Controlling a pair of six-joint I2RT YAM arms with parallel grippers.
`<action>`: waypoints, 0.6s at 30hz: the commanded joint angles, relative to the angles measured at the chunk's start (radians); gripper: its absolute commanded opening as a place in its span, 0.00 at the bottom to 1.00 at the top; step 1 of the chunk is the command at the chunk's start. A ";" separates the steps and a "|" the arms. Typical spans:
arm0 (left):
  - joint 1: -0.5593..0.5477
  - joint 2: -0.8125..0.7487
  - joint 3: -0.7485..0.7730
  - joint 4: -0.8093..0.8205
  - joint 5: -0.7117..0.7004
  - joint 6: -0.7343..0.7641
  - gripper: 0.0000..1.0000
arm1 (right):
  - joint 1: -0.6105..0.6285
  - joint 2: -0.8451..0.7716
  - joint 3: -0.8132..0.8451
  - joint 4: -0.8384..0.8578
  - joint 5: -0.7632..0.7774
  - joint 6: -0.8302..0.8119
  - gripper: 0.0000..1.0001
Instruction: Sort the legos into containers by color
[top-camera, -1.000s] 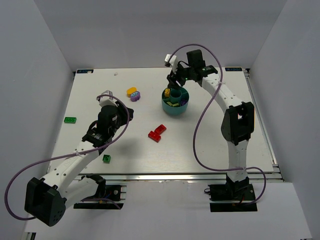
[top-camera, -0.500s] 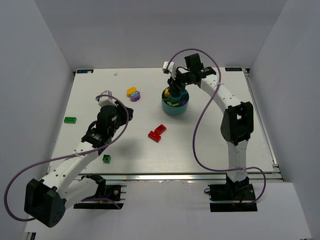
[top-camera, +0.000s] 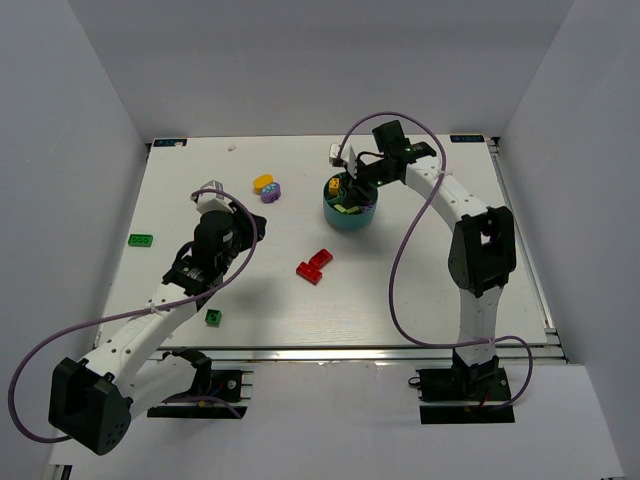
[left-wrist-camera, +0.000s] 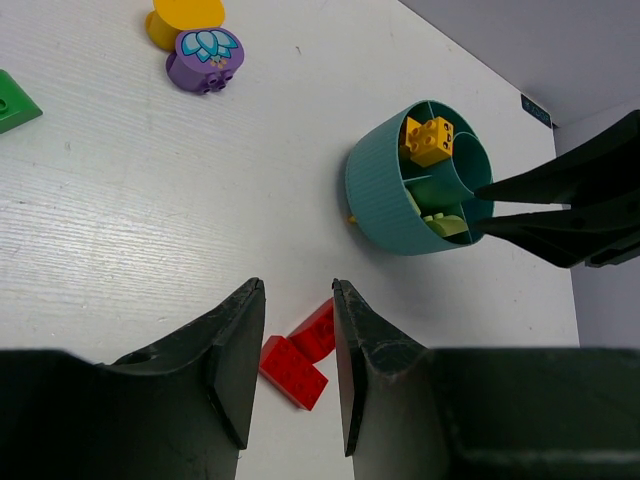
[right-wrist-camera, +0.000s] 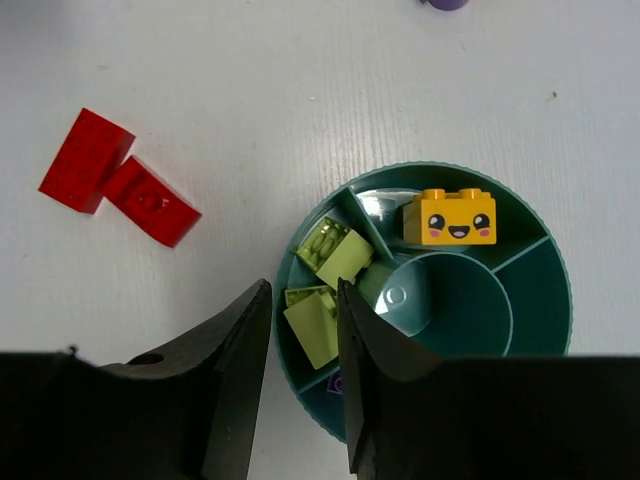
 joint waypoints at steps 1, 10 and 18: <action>0.004 -0.023 0.007 0.008 0.010 -0.006 0.44 | -0.001 -0.049 -0.011 -0.053 -0.062 -0.034 0.38; 0.004 -0.038 -0.005 0.010 0.007 -0.015 0.44 | -0.001 -0.064 -0.009 -0.059 -0.116 -0.047 0.42; 0.005 -0.035 0.006 0.002 0.007 -0.011 0.44 | 0.028 -0.044 -0.028 -0.060 -0.109 -0.043 0.41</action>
